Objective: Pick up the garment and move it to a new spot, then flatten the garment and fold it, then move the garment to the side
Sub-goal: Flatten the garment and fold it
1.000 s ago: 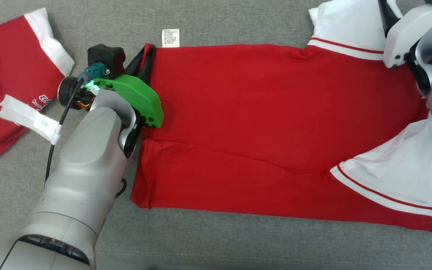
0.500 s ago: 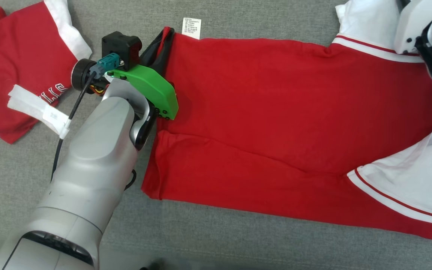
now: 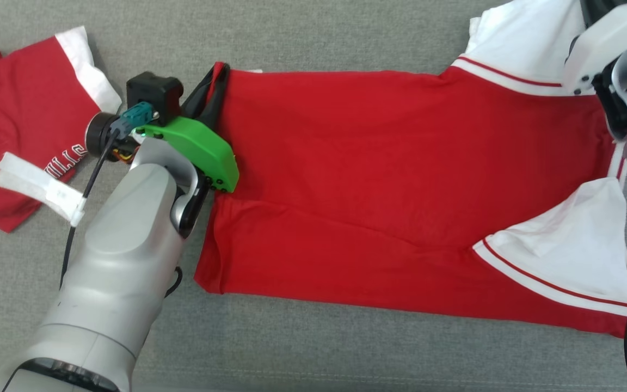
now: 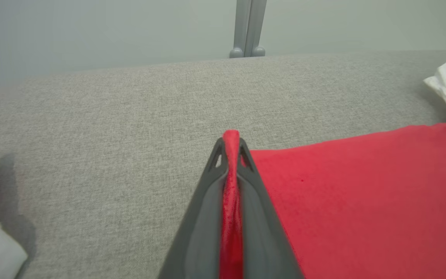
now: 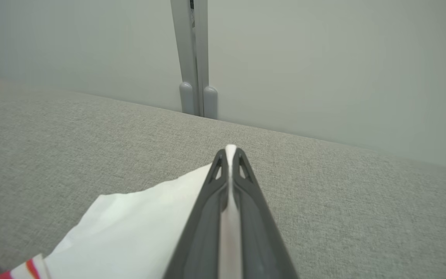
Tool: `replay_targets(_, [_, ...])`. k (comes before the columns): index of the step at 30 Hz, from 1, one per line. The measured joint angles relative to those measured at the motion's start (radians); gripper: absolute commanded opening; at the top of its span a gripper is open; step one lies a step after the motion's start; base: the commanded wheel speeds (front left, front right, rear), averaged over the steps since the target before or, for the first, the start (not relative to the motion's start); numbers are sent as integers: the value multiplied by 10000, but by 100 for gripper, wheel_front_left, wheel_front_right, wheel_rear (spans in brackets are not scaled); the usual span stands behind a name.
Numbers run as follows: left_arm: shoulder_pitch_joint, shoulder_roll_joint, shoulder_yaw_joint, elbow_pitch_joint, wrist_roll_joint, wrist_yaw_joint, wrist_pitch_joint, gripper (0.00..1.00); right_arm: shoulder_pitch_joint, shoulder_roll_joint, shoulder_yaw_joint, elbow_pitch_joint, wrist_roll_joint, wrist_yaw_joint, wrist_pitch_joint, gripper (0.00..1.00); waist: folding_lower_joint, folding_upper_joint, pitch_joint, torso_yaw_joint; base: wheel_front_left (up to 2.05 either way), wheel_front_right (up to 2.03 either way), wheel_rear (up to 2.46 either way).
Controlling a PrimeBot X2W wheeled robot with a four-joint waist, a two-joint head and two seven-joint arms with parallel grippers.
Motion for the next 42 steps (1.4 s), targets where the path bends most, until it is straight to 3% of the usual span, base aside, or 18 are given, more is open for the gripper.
replay_targets(6, [422, 268, 389, -228, 117, 0, 0, 0, 1336, -251, 128, -1375, 510, 0, -462, 0, 0, 0, -378, -380, 0, 0, 0])
replay_targets(8, [680, 370, 602, -474, 280, 13, 0, 0, 2222, -372, 29, -2380, 732, 0, -537, 0, 0, 0, -514, -591, 0, 0, 0])
replay_targets(15, [1310, 466, 1091, -991, 489, 65, 0, 0, 4472, -454, -1129, -4834, 884, 0, -602, 0, 0, 0, -785, -818, 0, 0, 0])
replay_targets(22, [1936, 493, 1620, -1615, 828, 71, 0, 0, 7055, -21, -2416, -7302, 554, -2, -587, 0, 0, 0, -1045, -931, 0, 0, 0])
replay_targets(28, [2738, 435, 2119, -2665, 1264, 73, 0, 0, 8891, 721, -3530, -9219, 238, -2, 8, 0, 0, 0, -1220, -981, 0, 0, 0])
replay_targets(35, [4147, 311, 2759, -3927, 1831, 73, -15, 0, 10340, 1400, -4491, -10322, -52, -2, 587, 0, -1, 0, -1410, -1062, 0, 0, 0])
replay_targets(42, [5183, 21, 3225, -4485, 2222, 59, -15, 0, 11079, 1764, -4725, -10452, -385, -2, 723, 0, 0, 0, -1527, -1015, 0, 0, 0])
